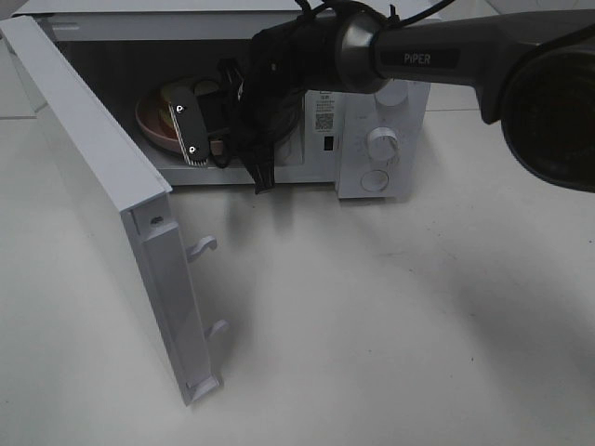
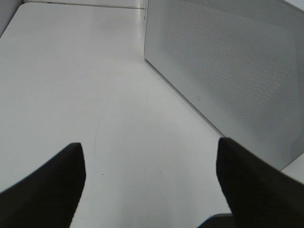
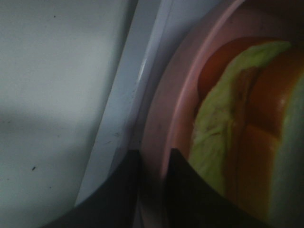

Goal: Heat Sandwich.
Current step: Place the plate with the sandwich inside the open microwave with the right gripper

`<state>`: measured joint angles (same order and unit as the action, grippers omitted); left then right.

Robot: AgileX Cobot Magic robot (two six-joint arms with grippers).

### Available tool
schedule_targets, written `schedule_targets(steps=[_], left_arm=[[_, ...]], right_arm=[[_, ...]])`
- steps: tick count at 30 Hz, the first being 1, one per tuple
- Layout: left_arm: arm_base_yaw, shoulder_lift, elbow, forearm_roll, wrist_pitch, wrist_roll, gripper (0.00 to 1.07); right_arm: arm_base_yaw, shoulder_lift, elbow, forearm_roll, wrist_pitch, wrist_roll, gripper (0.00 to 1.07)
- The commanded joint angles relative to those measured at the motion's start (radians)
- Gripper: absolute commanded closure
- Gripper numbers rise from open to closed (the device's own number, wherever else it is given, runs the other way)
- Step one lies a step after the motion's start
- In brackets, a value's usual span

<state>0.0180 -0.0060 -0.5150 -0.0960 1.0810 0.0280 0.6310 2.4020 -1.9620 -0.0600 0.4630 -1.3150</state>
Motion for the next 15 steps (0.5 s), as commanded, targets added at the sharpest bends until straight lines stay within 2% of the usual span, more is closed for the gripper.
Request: schedule_targets(steps=[1, 5, 15], left_arm=[[0.001, -0.004, 0.001, -0.003, -0.013, -0.006, 0.34], [0.001, -0.004, 0.001, -0.003, -0.013, -0.006, 0.34], [0.001, -0.004, 0.001, -0.003, -0.013, -0.006, 0.34]], right_arm=[[-0.002, -0.019, -0.007, 0.001, -0.013, 0.009, 0.72], [0.001, -0.021, -0.007, 0.001, 0.014, 0.009, 0.60], [0.003, -0.045, -0.006, 0.001, 0.064, 0.054, 0.60]])
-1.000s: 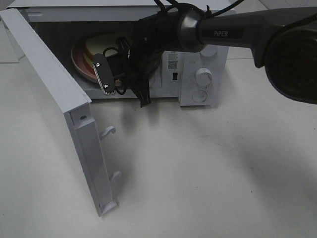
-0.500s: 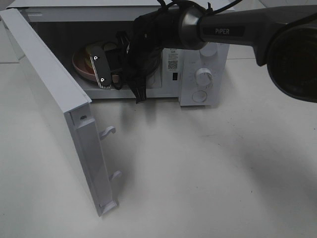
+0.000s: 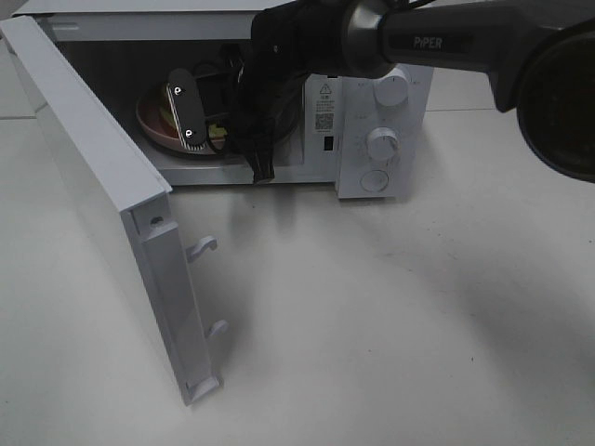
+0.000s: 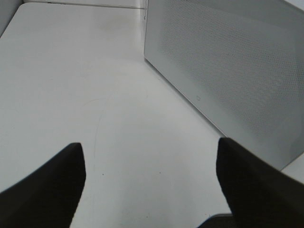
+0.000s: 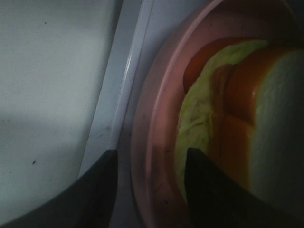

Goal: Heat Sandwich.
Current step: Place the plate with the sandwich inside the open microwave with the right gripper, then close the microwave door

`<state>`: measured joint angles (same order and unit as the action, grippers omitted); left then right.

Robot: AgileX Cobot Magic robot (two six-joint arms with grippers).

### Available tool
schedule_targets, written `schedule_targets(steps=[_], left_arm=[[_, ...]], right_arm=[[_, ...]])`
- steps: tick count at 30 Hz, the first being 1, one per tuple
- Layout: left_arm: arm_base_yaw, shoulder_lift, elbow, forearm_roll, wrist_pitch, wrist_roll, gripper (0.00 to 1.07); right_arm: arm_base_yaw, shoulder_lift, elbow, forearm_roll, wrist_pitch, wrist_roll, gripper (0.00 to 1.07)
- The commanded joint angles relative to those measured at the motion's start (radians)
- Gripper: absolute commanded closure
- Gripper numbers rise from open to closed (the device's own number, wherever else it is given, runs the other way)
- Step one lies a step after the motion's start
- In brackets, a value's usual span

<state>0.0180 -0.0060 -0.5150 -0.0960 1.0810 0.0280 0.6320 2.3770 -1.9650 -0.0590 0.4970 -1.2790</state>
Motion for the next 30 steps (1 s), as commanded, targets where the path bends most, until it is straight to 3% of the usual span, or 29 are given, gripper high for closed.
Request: schedule_targets(steps=[1, 18, 24, 30], left_arm=[[0.001, -0.004, 0.001, -0.003, -0.013, -0.006, 0.34], [0.001, -0.004, 0.001, -0.003, -0.013, -0.006, 0.34], [0.001, -0.004, 0.001, -0.003, -0.013, -0.006, 0.34], [0.001, -0.004, 0.001, -0.003, -0.013, -0.006, 0.34]], right_arm=[[0.002, -0.020, -0.003, 0.000, 0.030, 0.018, 0.60], [0.034, -0.104, 0.014, 0.001, 0.209, 0.017, 0.60], [0.047, -0.204, 0.186, -0.004, 0.194, 0.002, 0.60], [0.074, -0.284, 0.292, -0.018, 0.176, 0.003, 0.60]])
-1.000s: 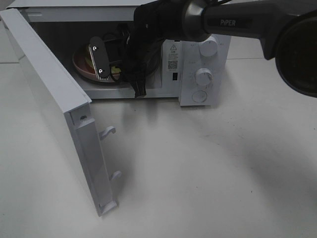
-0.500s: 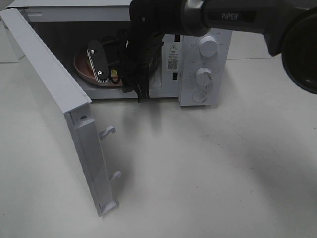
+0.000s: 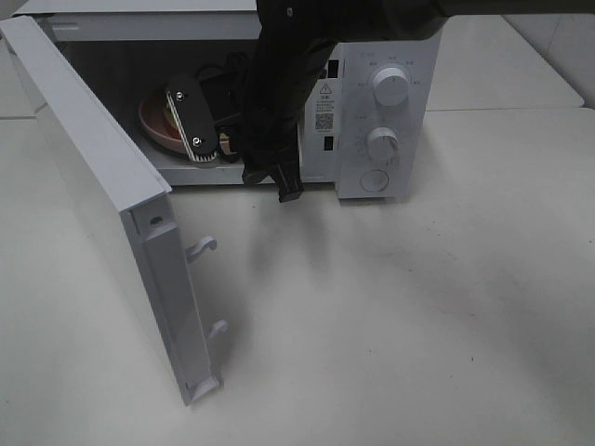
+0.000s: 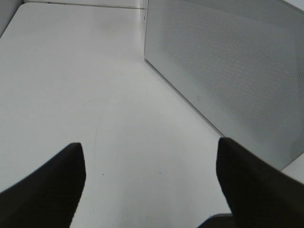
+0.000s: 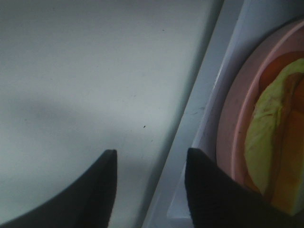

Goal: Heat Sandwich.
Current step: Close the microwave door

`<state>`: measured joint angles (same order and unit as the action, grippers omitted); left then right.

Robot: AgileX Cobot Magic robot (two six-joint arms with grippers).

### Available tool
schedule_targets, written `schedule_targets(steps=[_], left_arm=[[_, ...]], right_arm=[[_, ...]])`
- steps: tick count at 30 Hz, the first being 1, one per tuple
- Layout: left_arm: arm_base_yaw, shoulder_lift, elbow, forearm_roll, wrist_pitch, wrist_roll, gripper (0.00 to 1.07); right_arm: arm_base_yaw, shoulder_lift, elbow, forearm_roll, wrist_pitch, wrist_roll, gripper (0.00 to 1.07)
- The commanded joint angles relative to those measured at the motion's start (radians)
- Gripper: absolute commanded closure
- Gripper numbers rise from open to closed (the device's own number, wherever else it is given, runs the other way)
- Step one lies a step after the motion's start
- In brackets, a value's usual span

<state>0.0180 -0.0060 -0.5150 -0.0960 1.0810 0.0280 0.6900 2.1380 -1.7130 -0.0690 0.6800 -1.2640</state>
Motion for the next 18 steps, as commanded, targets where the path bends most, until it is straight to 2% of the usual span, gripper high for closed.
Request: schedule_targets(steps=[1, 11, 18], left_arm=[[0.001, -0.004, 0.001, -0.003, -0.013, -0.006, 0.34], [0.001, -0.004, 0.001, -0.003, -0.013, -0.006, 0.34], [0.001, -0.004, 0.001, -0.003, -0.013, -0.006, 0.34]], right_arm=[[0.015, -0.059, 0.056, -0.017, -0.005, -0.012, 0.60], [0.035, -0.170, 0.200, -0.028, -0.007, -0.006, 0.60], [0.035, -0.292, 0.366, -0.033, -0.009, 0.091, 0.60]])
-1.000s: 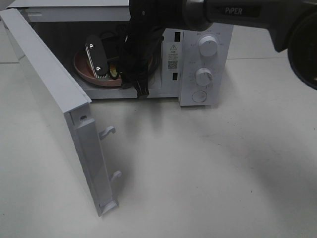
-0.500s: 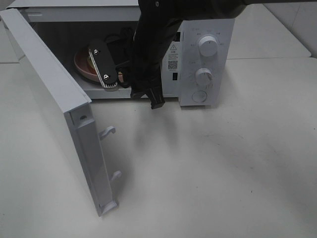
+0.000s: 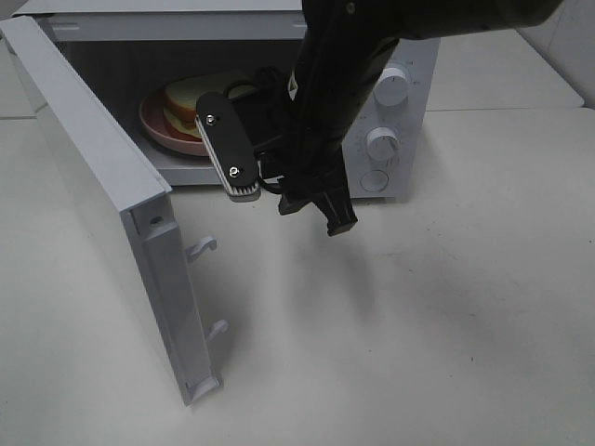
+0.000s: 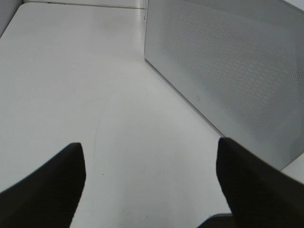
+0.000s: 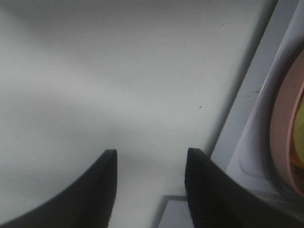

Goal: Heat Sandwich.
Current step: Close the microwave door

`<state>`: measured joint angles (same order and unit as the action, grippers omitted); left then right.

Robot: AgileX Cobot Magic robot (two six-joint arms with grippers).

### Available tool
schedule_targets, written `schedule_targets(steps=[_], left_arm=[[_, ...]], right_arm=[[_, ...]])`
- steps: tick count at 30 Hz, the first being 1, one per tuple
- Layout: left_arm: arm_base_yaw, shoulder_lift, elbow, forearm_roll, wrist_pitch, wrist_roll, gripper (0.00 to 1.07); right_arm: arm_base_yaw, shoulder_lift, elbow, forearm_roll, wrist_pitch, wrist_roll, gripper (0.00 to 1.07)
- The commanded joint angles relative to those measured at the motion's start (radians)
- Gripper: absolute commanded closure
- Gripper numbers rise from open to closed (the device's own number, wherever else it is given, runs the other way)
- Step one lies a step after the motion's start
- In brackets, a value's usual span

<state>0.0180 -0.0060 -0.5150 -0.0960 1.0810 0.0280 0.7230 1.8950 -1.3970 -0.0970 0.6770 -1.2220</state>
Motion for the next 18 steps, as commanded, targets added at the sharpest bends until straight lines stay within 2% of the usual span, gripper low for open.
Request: schedule_targets(steps=[1, 11, 18], left_arm=[[0.001, -0.004, 0.001, -0.003, -0.013, -0.006, 0.34], [0.001, -0.004, 0.001, -0.003, -0.013, -0.006, 0.34], [0.001, -0.004, 0.001, -0.003, -0.013, -0.006, 0.34]], right_arm=[[0.002, -0.062, 0.069, -0.010, -0.005, 0.062, 0.60], [0.002, -0.187, 0.210, -0.019, -0.006, 0.225, 0.60], [0.002, -0.306, 0.309, -0.019, -0.005, 0.470, 0.60]])
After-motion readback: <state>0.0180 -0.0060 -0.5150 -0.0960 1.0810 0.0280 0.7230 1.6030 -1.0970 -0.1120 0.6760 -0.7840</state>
